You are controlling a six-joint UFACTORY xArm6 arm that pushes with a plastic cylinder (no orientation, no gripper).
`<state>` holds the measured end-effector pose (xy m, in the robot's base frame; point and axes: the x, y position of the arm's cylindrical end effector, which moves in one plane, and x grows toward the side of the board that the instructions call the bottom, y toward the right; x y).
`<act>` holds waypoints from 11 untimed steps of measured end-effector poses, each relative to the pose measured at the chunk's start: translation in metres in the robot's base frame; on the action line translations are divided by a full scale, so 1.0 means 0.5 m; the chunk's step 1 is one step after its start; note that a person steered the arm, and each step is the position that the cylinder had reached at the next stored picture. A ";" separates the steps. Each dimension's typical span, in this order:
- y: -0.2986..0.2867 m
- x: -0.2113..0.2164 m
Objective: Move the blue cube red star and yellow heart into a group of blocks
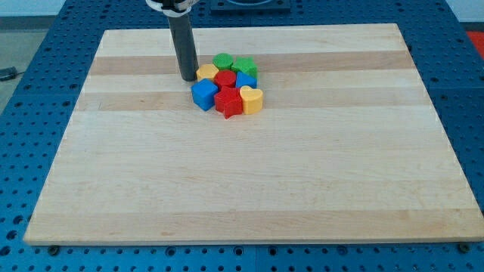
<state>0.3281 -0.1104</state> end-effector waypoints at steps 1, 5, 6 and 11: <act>-0.021 0.003; 0.006 0.149; 0.007 0.149; 0.075 0.225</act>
<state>0.4407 -0.0727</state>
